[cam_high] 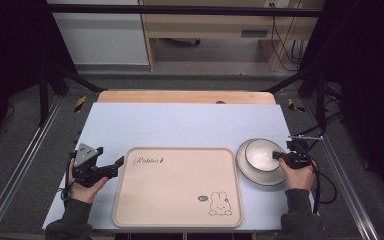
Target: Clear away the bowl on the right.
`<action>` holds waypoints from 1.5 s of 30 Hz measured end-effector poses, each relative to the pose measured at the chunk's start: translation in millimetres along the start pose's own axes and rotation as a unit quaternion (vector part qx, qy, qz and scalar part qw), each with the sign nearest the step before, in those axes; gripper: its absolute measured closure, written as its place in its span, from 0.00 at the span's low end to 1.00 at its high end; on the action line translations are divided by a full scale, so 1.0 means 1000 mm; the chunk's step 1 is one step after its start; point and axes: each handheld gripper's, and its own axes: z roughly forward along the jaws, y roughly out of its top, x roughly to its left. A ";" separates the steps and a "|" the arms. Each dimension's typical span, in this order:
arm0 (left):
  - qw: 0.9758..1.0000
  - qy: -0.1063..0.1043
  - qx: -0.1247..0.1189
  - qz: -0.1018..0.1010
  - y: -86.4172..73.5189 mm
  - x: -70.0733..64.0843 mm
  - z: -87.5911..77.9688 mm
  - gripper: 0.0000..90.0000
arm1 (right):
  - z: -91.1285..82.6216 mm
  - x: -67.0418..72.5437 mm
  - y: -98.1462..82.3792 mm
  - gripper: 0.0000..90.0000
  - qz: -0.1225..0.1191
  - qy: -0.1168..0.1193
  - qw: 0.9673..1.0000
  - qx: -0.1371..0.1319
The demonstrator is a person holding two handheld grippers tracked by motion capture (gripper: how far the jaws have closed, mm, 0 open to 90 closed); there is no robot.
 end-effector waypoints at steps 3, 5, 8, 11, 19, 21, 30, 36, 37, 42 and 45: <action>1.000 0.000 -0.001 0.001 0.000 0.000 0.000 0.18 | -0.001 0.000 0.000 0.92 -0.008 -0.002 1.000 -0.004; 1.000 0.000 -0.001 0.001 0.000 0.000 0.000 0.18 | -0.002 0.001 0.000 0.92 -0.003 0.001 1.000 -0.007; 1.000 0.001 -0.001 0.001 0.000 0.000 0.000 0.18 | -0.002 0.002 0.000 0.92 -0.004 -0.004 1.000 -0.009; 1.000 0.001 -0.001 0.001 0.000 0.000 0.000 0.18 | -0.003 0.003 0.000 0.92 -0.007 -0.007 1.000 -0.010; 1.000 0.001 -0.001 0.001 0.000 0.000 -0.001 0.18 | -0.005 0.004 0.000 0.92 -0.007 -0.007 1.000 -0.013; 1.000 0.001 -0.001 0.001 0.000 0.000 -0.001 0.18 | -0.006 0.003 0.000 0.92 -0.009 -0.003 1.000 -0.015; 1.000 0.001 -0.001 0.001 0.000 0.000 -0.001 0.18 | -0.011 0.004 0.001 0.92 -0.005 0.004 1.000 -0.022; 1.000 0.001 -0.001 0.001 0.000 0.000 0.000 0.18 | -0.014 0.006 0.002 0.92 -0.006 0.012 0.999 -0.029; 1.000 0.001 -0.001 0.001 0.000 0.000 0.000 0.18 | -0.015 0.006 0.002 0.92 -0.009 0.013 0.999 -0.030; 1.000 0.001 -0.001 0.001 0.000 -0.001 0.000 0.18 | -0.016 0.006 0.002 0.92 -0.011 0.017 0.999 -0.033; 1.000 0.001 -0.001 0.001 0.000 -0.001 0.000 0.18 | -0.018 0.008 0.003 0.92 -0.007 0.022 0.999 -0.034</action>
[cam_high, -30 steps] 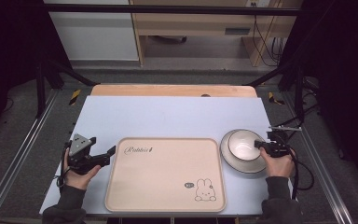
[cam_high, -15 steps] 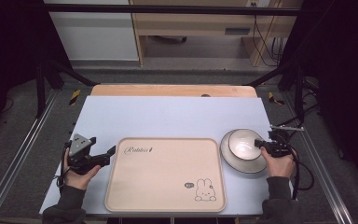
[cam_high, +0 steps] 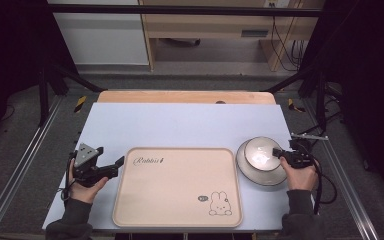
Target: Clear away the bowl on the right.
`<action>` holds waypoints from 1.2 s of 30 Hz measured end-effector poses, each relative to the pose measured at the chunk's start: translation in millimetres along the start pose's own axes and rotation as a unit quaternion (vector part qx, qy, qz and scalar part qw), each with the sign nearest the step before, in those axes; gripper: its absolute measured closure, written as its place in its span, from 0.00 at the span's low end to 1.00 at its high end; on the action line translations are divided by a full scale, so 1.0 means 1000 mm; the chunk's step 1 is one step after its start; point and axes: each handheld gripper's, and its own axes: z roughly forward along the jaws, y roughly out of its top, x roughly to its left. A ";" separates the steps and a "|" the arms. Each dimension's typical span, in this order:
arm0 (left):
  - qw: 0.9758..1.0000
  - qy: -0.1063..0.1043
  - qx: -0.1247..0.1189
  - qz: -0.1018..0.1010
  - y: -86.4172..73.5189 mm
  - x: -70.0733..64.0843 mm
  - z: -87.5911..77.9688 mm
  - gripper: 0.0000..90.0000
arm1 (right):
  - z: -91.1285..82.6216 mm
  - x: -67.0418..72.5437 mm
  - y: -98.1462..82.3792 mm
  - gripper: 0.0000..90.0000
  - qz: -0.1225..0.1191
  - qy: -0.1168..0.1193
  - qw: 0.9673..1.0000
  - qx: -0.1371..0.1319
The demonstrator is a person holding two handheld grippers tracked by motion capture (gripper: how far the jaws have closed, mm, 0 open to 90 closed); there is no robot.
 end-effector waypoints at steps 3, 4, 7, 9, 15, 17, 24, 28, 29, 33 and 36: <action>1.000 0.000 0.000 0.000 0.000 0.000 0.000 0.18 | -0.001 0.001 0.000 0.92 -0.004 0.001 1.000 -0.003; 1.000 0.000 0.000 0.000 0.000 0.000 0.000 0.18 | -0.002 0.002 0.001 0.92 -0.001 0.004 1.000 -0.003; 1.000 0.000 0.000 0.000 0.000 0.000 0.000 0.18 | -0.004 0.005 0.001 0.92 -0.012 0.006 1.000 -0.009; 1.000 0.000 0.000 0.000 0.000 0.000 0.000 0.18 | -0.006 0.008 0.002 0.92 -0.015 0.011 1.000 -0.012; 1.000 0.000 0.000 0.000 0.000 0.000 0.000 0.18 | -0.011 0.017 0.004 0.92 -0.025 0.026 0.999 -0.019; 1.000 0.000 0.000 -0.001 0.000 0.000 0.000 0.18 | -0.012 0.020 0.004 0.92 -0.027 0.029 0.999 -0.019; 1.000 0.002 0.002 -0.002 0.000 0.001 0.001 0.18 | -0.014 0.029 0.005 0.92 -0.040 0.042 0.998 -0.021; 1.000 0.001 0.000 -0.003 0.000 0.001 0.001 0.18 | -0.017 0.038 0.006 0.92 -0.048 0.058 0.997 -0.025; 1.000 0.002 0.000 -0.003 0.000 0.001 0.001 0.18 | -0.017 0.040 0.006 0.92 -0.049 0.063 0.996 -0.026; 1.000 0.001 0.000 -0.001 0.000 0.001 0.000 0.18 | -0.018 0.047 0.006 0.92 -0.061 0.068 0.995 -0.026; 1.000 0.001 0.000 0.000 0.000 0.001 0.000 0.18 | -0.017 0.053 0.006 0.92 -0.067 0.075 0.995 -0.025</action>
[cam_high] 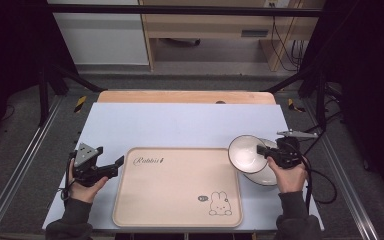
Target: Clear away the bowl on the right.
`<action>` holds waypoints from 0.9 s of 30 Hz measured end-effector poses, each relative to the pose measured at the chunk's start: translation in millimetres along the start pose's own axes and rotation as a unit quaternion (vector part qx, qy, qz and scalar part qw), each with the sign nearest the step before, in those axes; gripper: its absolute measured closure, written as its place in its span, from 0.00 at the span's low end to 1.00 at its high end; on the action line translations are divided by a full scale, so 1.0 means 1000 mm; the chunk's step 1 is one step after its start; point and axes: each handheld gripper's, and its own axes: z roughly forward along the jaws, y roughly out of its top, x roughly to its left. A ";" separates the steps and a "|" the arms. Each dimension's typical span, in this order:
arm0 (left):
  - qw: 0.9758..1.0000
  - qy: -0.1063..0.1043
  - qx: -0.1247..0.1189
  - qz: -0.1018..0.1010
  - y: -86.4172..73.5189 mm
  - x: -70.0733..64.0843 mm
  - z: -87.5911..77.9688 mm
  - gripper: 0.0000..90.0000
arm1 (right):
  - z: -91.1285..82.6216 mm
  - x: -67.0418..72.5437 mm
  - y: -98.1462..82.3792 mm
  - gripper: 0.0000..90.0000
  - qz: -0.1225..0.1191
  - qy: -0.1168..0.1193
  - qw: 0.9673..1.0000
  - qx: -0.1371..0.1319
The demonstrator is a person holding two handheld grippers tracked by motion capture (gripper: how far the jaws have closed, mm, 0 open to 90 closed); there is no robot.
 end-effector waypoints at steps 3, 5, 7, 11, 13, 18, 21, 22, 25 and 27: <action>1.000 -0.001 0.000 0.001 0.000 0.000 0.000 0.18 | 0.000 0.005 0.001 0.92 -0.006 0.008 1.000 -0.001; 1.000 0.000 -0.001 0.001 0.000 0.000 -0.001 0.18 | 0.000 0.009 0.002 0.92 -0.009 0.011 1.000 -0.002; 1.000 0.000 -0.001 0.001 0.000 -0.001 -0.001 0.18 | 0.000 0.012 0.002 0.92 -0.012 0.015 1.000 -0.003; 1.000 0.000 -0.001 0.001 0.000 0.000 0.000 0.18 | 0.000 0.017 0.003 0.92 -0.017 0.024 1.000 -0.005; 1.000 0.000 -0.001 0.001 0.000 -0.001 0.000 0.18 | 0.001 0.020 0.003 0.92 -0.021 0.026 0.999 -0.006; 1.000 0.000 0.000 0.002 0.000 -0.001 0.000 0.18 | 0.003 0.028 0.004 0.92 -0.027 0.038 0.999 -0.005; 1.000 -0.001 0.001 0.002 0.000 -0.001 0.000 0.18 | 0.003 0.033 0.005 0.92 -0.034 0.046 0.998 -0.005; 1.000 -0.001 0.001 0.002 0.000 -0.001 0.000 0.18 | 0.004 0.035 0.004 0.92 -0.036 0.046 0.998 -0.005; 1.000 0.000 0.001 0.002 0.000 -0.002 0.000 0.18 | 0.006 0.040 0.004 0.92 -0.039 0.054 0.998 -0.002; 1.000 -0.001 0.001 0.003 0.000 -0.002 0.000 0.18 | 0.008 0.043 0.004 0.92 -0.040 0.059 0.997 0.002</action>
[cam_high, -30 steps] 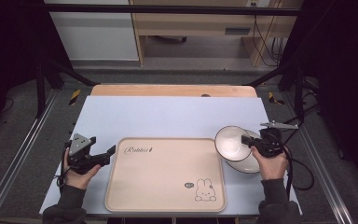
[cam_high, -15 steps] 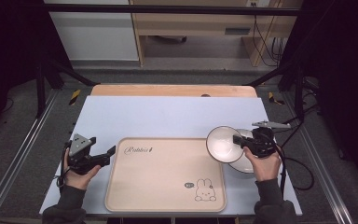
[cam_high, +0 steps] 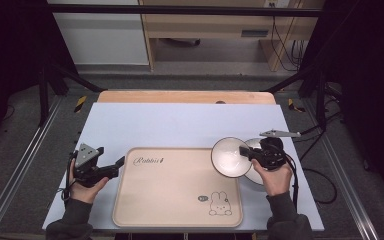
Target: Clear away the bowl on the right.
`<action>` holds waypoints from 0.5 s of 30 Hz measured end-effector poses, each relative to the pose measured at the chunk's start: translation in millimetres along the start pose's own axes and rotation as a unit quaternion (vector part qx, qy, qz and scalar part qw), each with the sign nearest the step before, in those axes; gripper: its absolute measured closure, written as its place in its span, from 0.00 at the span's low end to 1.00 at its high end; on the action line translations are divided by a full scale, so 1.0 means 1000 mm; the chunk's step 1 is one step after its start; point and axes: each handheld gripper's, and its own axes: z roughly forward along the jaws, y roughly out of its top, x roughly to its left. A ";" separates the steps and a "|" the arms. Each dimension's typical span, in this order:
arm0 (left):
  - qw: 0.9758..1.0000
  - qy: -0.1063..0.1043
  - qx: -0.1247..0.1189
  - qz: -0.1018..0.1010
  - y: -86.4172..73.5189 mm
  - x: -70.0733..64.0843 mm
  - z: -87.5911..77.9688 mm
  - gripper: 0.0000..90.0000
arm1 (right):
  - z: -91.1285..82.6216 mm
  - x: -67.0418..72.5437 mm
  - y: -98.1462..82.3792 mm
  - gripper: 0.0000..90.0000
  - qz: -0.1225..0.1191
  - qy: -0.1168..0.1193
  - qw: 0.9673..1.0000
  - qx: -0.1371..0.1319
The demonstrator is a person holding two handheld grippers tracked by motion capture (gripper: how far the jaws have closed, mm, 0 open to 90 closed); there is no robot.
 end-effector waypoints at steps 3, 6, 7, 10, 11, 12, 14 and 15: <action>1.000 0.000 0.000 0.000 0.000 0.000 0.000 0.18 | 0.004 0.004 0.000 0.92 -0.008 0.005 1.000 0.004; 1.000 0.000 0.000 0.000 0.000 0.000 0.000 0.18 | 0.008 0.009 -0.001 0.92 -0.011 0.009 1.000 0.006; 1.000 0.000 0.000 0.000 0.000 0.000 0.000 0.18 | 0.010 0.010 -0.001 0.92 -0.013 0.011 1.000 0.007; 1.000 0.001 0.000 0.000 0.000 0.000 0.000 0.19 | 0.015 0.015 -0.002 0.92 -0.015 0.016 1.000 0.012; 1.000 0.000 0.000 -0.001 0.000 0.000 0.000 0.19 | 0.016 0.016 -0.002 0.92 -0.017 0.018 1.000 0.013; 1.000 0.000 0.000 0.000 0.000 0.000 0.000 0.19 | 0.018 0.018 -0.003 0.92 -0.016 0.021 1.000 0.015; 1.000 0.000 0.000 0.000 0.000 -0.001 0.000 0.19 | 0.022 0.020 -0.004 0.92 -0.015 0.028 0.999 0.015; 1.000 -0.001 0.000 0.001 0.000 -0.001 0.000 0.19 | 0.024 0.022 -0.004 0.92 -0.016 0.031 0.999 0.016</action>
